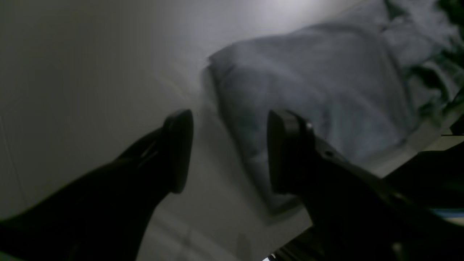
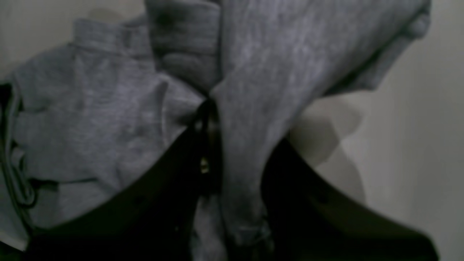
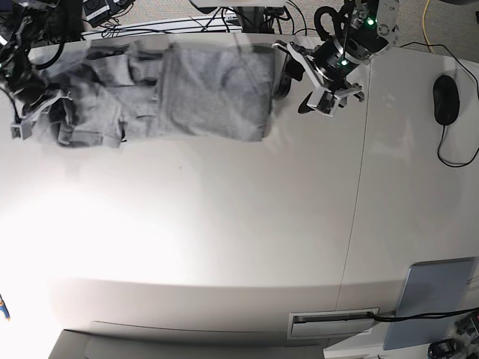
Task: Fold the T-shirt properly
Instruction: 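Grasp the shirt end with the right gripper and fold it over the body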
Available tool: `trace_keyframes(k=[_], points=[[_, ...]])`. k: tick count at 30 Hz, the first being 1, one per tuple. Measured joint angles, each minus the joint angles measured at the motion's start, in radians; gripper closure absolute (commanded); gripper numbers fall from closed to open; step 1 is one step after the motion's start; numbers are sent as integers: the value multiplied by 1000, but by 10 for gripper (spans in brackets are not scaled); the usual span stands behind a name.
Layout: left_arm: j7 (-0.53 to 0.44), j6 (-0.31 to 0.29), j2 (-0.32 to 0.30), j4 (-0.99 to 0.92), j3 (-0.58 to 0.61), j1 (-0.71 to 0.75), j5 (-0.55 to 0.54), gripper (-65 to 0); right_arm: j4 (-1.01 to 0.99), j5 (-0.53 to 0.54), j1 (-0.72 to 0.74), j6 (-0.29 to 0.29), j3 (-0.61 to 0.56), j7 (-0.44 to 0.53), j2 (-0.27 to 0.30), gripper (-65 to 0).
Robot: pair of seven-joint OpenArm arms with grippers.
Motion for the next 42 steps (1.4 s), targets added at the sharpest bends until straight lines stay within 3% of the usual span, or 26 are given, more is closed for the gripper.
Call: trace_keyframes(k=[6, 9, 13, 18, 23, 31, 37, 38, 42], points=[[-64, 0, 0, -80, -1, -3, 0, -335, 229, 103, -3, -10, 0, -131, -35, 0], [-66, -8, 1, -158, 1, -32, -6, -335, 354, 93, -5, -33, -3, -163, -76, 0], [-75, -85, 2, -253, 1, -90, -70, -335, 499, 73, -27, -33, -82, -156, -114, 0], [-68, -101, 3, -314, 0, -126, -102, -335, 594, -53, -50, -93, -285, -105, -174, 0], [-71, -110, 5, -327, 0, -132, -105, -335, 599, -181, -51, -116, -508, -86, -243, 0], [-71, -113, 5, -328, 0, -132, -105, -335, 599, -436, -52, -215, -800, 14, -331, 0], [-71, -113, 5, -328, 0, -132, -105, -335, 599, -567, -51, -195, -930, 54, -350, 0], [-71, -113, 5, -328, 0, -132, -105, -335, 599, -574, -50, -172, -941, 55, -350, -10], [-67, -114, 6, -328, 0, -132, -105, -335, 599, -545, -50, -124, -952, 154, -350, -261]])
